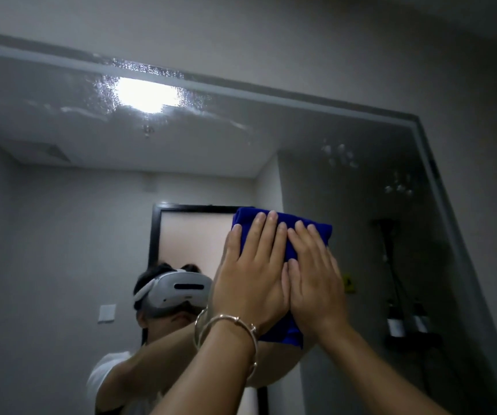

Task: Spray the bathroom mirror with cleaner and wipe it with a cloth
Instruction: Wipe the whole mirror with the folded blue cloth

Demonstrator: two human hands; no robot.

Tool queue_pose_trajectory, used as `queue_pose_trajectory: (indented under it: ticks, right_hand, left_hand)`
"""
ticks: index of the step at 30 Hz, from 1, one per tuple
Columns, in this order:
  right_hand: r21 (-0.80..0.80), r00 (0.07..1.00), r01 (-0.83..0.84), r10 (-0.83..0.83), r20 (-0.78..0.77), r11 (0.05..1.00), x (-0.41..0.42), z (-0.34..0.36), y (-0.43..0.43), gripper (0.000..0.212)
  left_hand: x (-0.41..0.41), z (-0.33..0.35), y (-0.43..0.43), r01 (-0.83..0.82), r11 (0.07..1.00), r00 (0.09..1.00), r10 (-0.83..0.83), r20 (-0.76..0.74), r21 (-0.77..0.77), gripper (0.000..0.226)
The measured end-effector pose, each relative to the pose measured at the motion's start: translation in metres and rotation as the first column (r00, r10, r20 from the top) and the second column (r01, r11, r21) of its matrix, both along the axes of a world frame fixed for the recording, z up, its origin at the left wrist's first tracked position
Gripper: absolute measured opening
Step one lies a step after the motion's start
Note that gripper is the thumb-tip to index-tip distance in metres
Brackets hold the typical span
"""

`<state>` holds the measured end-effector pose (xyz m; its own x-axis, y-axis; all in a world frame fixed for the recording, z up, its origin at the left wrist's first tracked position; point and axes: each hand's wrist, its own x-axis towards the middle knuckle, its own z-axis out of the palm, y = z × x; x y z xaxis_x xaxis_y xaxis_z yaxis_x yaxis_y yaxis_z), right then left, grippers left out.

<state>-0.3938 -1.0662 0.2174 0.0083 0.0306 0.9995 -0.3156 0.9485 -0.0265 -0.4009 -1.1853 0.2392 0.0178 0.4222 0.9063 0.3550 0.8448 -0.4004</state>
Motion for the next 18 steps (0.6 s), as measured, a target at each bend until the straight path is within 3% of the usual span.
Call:
queue_pose_trajectory:
  ticks: [18]
  right_hand:
    - [0.029, 1.0, -0.001, 0.001, -0.007, 1.0, 0.0039, -0.0001, 0.0024, 0.053]
  left_hand:
    - [0.0072, -0.001, 0.0034, -0.112, 0.994, 0.994, 0.112, -0.01, 0.021, 0.059]
